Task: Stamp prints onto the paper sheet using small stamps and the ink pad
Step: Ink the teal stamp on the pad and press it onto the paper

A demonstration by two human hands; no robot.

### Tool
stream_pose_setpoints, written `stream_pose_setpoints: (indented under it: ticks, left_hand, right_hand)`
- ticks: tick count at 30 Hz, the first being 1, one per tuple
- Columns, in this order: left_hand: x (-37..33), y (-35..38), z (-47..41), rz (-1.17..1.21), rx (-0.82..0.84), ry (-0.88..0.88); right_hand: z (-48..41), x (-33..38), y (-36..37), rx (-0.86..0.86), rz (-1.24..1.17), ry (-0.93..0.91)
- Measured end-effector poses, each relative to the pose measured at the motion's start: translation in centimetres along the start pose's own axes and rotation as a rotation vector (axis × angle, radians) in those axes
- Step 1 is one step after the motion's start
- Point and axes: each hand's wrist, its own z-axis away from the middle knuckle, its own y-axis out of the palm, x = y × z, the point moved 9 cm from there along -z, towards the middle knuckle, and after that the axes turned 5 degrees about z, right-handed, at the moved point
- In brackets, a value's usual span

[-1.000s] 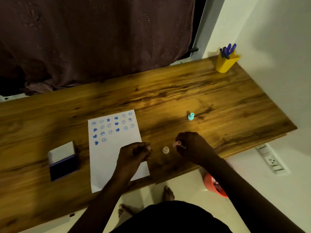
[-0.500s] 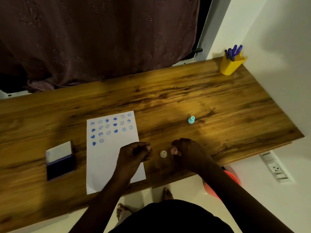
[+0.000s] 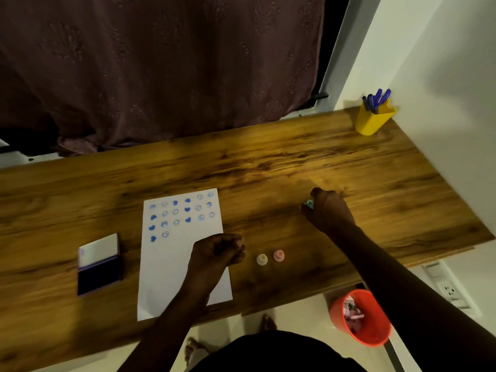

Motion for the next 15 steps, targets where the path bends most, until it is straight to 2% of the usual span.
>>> stream_pose_setpoints:
  ticks: [5, 9, 12, 15]
  left_hand:
    - [-0.5, -0.2, -0.1, -0.028, -0.007, 0.011]
    - [-1.2, -0.3, -0.3, -0.048, -0.012, 0.035]
    - [-2.4, -0.3, -0.4, -0.052, -0.005, 0.084]
    - [-3.8, -0.1, -0.2, -0.033, 0.020, 0.126]
  right_hand:
    - [-0.5, 0.0, 0.9, 0.028, -0.017, 0.000]
    - [-0.5, 1.1, -0.2, 0.004, -0.165, 0.004]
    - [0.2, 3.1, -1.5, 0.041, -0.446, 0.045]
    - [1.8, 6.0, -1.5, 0.198, -0.897, 0.167]
